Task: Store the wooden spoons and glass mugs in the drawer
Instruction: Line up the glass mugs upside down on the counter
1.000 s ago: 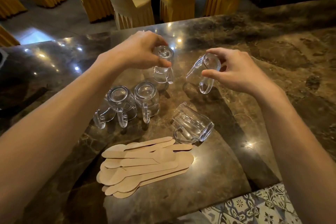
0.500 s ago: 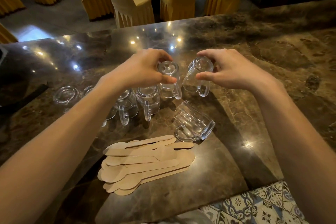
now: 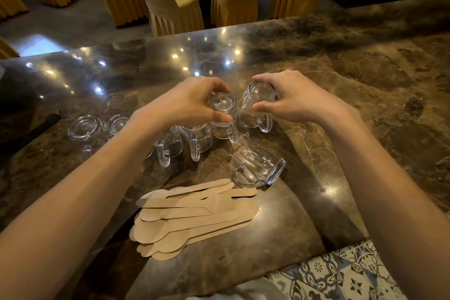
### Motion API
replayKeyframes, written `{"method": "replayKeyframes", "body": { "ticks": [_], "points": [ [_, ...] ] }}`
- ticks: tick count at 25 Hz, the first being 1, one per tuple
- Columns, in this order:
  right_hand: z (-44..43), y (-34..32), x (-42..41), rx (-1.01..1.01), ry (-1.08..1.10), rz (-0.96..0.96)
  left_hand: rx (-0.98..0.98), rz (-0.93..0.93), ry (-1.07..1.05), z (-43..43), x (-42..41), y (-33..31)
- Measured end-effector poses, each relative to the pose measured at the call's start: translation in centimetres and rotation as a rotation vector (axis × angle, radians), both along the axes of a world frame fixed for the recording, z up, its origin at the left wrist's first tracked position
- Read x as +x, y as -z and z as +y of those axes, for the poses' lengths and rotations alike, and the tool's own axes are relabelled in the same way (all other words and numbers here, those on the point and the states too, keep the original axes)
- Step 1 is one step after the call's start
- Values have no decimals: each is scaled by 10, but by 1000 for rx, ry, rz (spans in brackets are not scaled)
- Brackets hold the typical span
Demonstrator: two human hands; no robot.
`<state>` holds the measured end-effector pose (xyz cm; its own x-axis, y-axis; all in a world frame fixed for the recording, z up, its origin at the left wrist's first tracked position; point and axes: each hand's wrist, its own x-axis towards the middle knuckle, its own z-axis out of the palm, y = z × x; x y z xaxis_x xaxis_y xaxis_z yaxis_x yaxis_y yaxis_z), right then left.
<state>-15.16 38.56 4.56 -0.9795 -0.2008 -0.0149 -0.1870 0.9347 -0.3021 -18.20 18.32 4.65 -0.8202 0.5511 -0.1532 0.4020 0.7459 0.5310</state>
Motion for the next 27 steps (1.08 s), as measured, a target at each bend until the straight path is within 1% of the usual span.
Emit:
{"method": "replayKeyframes", "body": {
  "ticks": [14, 19, 27],
  "points": [
    [-6, 5, -2, 4, -25, -32, 4, -86, 79, -1, -5, 1],
    [-7, 7, -3, 8, -32, -37, 20, -121, 77, -4, -5, 4],
    [-3, 17, 0, -65, -21, -9, 45, -134, 89, -6, -6, 7]
  ]
}}
